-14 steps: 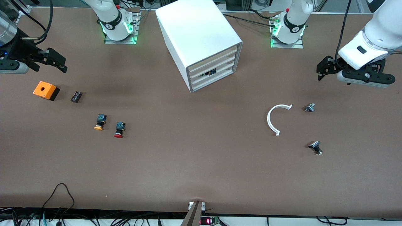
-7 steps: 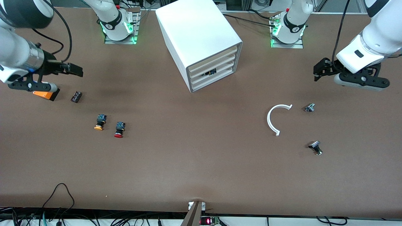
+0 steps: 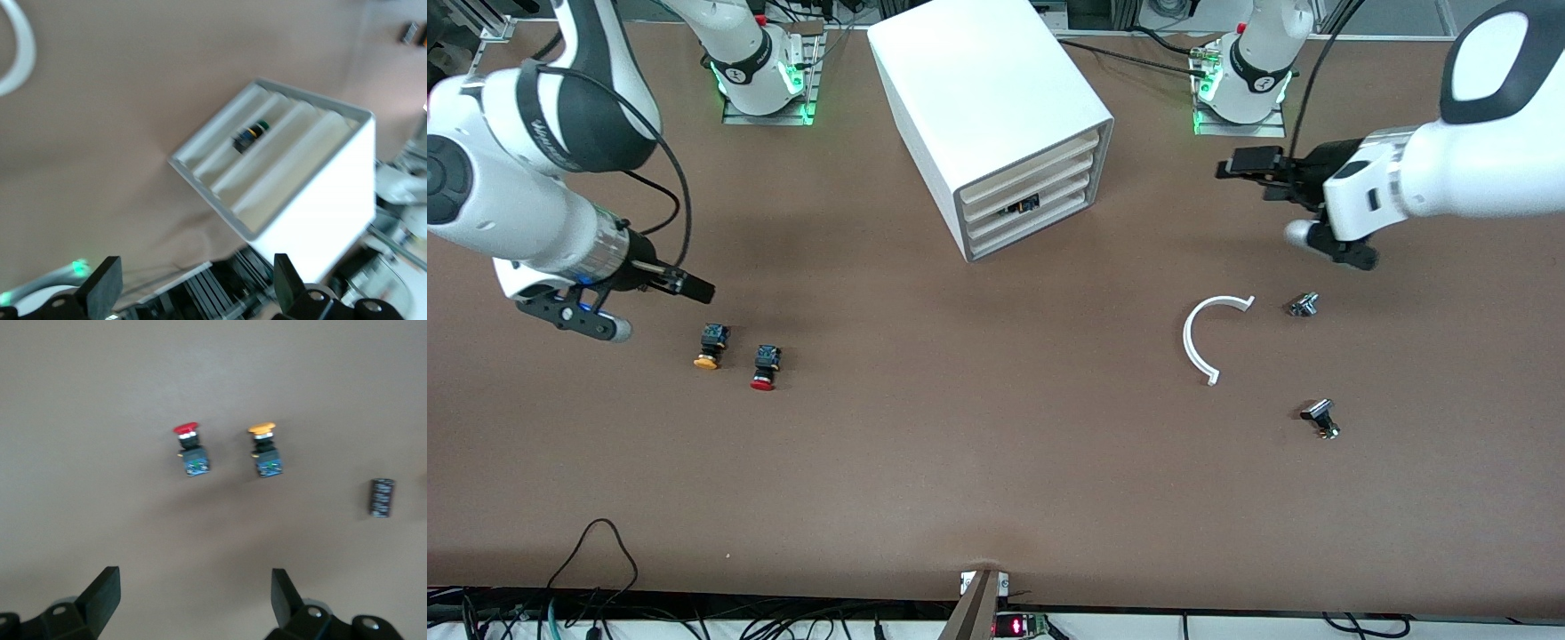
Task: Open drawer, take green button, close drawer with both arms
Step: 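Grasp the drawer handle with the left gripper while the right gripper approaches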
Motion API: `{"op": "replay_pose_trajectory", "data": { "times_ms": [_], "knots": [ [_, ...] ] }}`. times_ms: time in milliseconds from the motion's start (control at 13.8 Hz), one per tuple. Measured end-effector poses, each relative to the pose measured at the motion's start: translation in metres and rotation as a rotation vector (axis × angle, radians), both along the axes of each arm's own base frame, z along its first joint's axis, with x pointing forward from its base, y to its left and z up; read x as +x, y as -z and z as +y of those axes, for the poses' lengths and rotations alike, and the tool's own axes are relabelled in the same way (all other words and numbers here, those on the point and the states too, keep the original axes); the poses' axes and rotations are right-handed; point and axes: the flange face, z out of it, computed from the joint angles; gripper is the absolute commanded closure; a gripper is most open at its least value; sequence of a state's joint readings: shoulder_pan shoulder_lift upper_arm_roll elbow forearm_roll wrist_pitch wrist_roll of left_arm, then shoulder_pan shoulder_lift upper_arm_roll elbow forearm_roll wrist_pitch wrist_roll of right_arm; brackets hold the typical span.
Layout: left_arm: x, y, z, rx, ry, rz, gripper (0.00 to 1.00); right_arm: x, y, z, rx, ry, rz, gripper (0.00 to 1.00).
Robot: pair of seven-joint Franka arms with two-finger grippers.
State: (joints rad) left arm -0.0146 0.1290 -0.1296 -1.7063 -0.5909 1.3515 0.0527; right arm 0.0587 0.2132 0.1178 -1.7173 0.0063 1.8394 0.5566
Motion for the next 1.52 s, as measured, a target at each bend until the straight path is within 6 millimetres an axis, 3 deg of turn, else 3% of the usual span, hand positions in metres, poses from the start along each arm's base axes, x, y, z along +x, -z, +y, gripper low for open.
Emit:
{"op": "replay_pose_trajectory", "data": {
  "times_ms": [289,651,795,1084,1301,1518],
  "knots": [
    [0.005,0.095,-0.072,-0.234,0.224,0.068,0.0,0.003,0.022,0.054,0.015,0.093,-0.024,0.0],
    [0.009,0.178,-0.074,-0.393,0.322,-0.136,0.0,0.015,0.056,0.102,0.024,0.172,-0.025,0.0],
    [-0.004,0.213,-0.076,-0.46,0.312,-0.216,0.0,0.025,0.064,0.123,0.041,0.217,-0.019,0.0],
    [-0.065,0.287,-0.09,-0.626,0.222,-0.34,0.01,0.037,0.08,0.169,0.072,0.289,-0.008,0.0],
    [-0.104,0.324,-0.102,-0.682,0.183,-0.367,0.18,0.04,0.091,0.197,0.077,0.339,-0.006,0.0],
    [-0.121,0.352,-0.104,-0.724,0.16,-0.35,0.3,0.041,0.09,0.226,0.089,0.384,-0.017,0.01]
  ]
}}
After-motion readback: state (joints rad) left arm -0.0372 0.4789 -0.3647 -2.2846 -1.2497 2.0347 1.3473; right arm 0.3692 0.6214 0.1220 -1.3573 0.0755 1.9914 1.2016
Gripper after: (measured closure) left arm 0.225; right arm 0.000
